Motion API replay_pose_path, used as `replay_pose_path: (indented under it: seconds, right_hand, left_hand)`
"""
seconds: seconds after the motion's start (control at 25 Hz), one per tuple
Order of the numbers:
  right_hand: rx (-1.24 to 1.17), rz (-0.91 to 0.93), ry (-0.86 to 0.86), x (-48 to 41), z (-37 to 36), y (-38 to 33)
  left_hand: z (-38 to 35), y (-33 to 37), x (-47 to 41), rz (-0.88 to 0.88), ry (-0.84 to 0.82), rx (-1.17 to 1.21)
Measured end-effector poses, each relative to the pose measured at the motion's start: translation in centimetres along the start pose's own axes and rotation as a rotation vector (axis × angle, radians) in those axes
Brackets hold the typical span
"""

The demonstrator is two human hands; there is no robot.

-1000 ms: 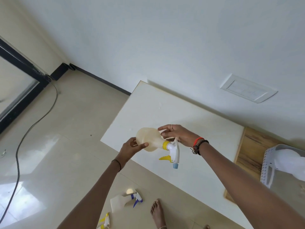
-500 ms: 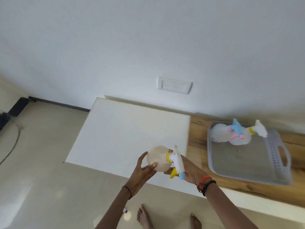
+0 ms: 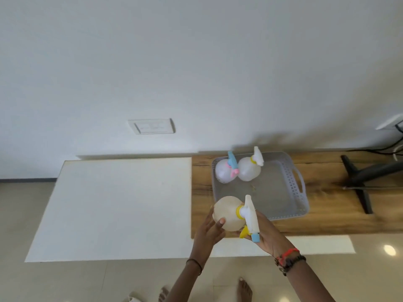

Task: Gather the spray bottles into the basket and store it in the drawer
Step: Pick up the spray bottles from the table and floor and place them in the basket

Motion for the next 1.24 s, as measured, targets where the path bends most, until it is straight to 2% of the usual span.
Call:
replay_pose_path:
  seconds: [0.28, 0.48, 0.72, 1.24]
  right_hand:
    - [-0.194, 0.108, 0.062, -2.4, 11.7, -2.1]
    - [-0.214, 0.07, 0.158, -6.0, 17.3, -4.1]
    - [-0.21, 0.018, 0.175, -10.5, 20.7, -6.2]
    - [-0.192, 0.03, 0.173, -16.1, 22.1, -8.8]
  left_hand:
    - [-11.0, -2.0, -7.0, 0.095, 0.022, 0.162]
    - [-15.4, -3.1, -12.5, 0.144, 0.025, 0.171]
    - [-16.7, -4.0, -18.2, 0.149, 0.014, 0.207]
    - [-16.5, -4.5, -24.0, 0.132, 0.176, 0.318]
Point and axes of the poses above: each hand's wrist, its own x-axis away from the middle knuckle, its own z-axis out of the back of the hand, y = z × x, the point moved 5 cm from there along -x, towards the middle knuckle, and after that the axes turned 8 degrees about -y, right-handed, at the moved point
